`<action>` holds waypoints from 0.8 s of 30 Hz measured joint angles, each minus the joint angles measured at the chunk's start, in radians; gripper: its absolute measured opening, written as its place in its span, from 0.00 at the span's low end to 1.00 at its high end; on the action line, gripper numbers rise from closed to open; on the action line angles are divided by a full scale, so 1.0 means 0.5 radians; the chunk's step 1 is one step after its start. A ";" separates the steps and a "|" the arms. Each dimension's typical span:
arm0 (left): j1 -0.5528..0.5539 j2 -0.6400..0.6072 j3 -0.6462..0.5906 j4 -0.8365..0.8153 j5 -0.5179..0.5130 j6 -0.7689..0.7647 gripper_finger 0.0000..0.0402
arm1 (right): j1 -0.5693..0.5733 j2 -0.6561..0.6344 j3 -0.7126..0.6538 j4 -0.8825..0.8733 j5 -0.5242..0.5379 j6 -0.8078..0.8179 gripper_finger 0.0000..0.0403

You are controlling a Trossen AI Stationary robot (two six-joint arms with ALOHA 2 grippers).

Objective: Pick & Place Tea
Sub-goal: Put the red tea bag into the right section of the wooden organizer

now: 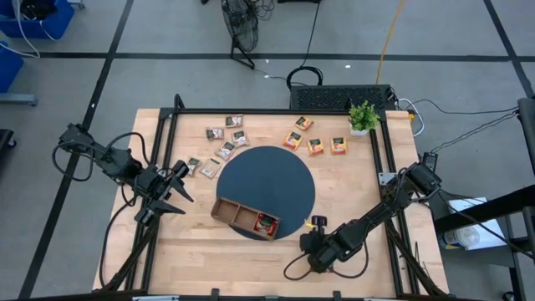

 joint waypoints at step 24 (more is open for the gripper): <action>0.002 0.000 0.001 0.271 -0.192 0.001 0.40 | 0.045 -0.021 0.230 0.700 1.668 -2.362 0.06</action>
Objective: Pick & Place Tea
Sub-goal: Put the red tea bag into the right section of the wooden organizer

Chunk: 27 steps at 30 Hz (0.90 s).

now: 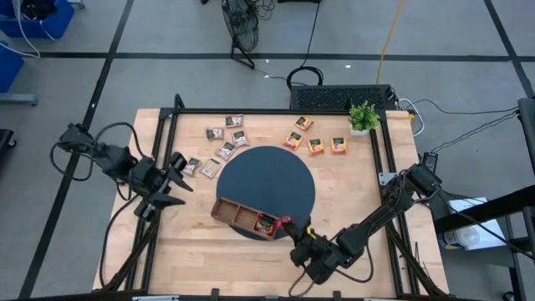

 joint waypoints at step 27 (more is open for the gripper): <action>0.245 0.976 -0.002 0.270 -0.923 -0.366 0.40 | -0.135 0.128 0.001 0.422 -0.107 -0.303 0.06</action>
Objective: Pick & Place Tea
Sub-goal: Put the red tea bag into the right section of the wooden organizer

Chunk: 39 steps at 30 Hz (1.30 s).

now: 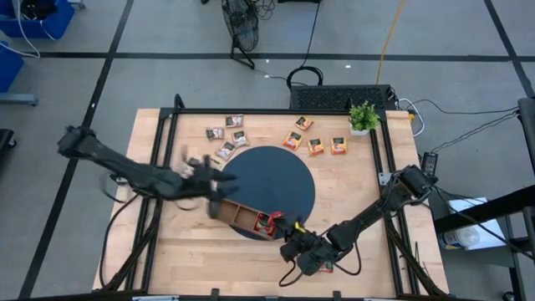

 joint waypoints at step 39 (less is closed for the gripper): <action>0.158 1.069 0.424 0.196 0.918 -0.547 0.40 | -0.019 0.042 0.001 0.103 -0.168 -0.025 0.06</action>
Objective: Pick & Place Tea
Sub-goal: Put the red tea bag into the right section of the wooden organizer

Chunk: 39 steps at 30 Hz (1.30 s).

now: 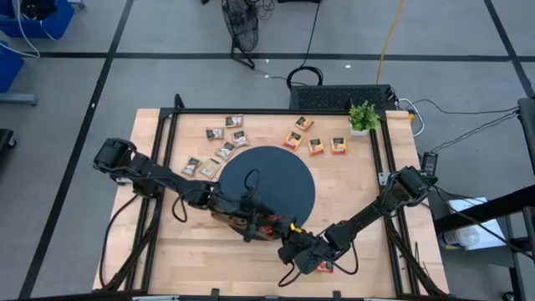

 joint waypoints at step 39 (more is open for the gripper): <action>0.040 0.208 -0.001 0.076 -0.085 -0.065 0.40 | -0.017 0.002 -0.005 -0.001 -0.045 0.054 0.06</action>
